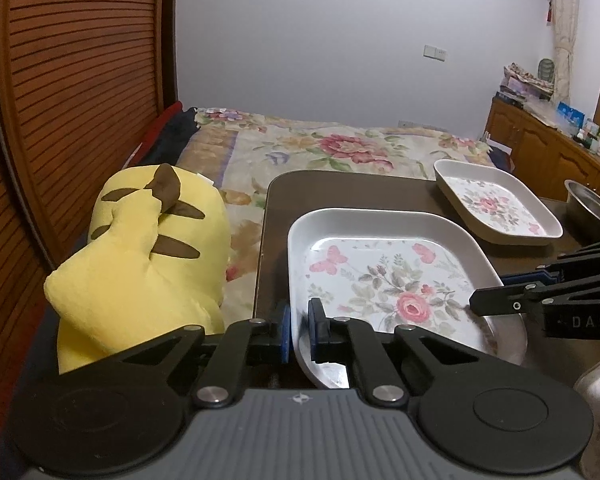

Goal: Organize plates and bowls

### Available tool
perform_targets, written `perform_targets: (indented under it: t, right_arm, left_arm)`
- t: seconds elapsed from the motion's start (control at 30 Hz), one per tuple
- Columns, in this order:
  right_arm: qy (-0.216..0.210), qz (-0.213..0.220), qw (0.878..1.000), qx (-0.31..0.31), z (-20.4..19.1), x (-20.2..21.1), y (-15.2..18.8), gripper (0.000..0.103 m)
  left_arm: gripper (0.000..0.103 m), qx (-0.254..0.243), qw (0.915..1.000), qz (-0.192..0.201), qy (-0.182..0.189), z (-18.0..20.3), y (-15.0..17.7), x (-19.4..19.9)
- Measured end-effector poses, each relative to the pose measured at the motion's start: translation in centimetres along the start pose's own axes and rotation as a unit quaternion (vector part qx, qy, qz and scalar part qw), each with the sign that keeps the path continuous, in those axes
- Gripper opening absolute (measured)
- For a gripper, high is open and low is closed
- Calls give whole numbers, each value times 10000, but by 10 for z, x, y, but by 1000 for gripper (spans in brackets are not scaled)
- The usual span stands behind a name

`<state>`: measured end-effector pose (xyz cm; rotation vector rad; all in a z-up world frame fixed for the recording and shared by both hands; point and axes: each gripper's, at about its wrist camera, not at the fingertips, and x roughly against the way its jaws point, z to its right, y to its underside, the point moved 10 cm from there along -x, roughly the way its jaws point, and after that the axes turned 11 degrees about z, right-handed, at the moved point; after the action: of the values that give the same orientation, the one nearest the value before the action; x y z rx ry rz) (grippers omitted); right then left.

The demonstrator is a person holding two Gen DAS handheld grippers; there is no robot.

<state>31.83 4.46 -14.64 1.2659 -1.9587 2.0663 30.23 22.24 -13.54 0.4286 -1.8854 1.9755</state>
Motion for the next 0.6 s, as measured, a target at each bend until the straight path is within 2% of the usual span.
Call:
perform_targets:
  t: [0.3,0.6]
  right_arm:
    - [-20,10,10000,-22,1,4,-2,17]
    - [-7,360,9993,-53,8,33,-13,17]
  left_arm:
    - [9,-55,10000,27,-30,6,-6,10]
    - [9,-144,9996,252,-2,26,-22,32]
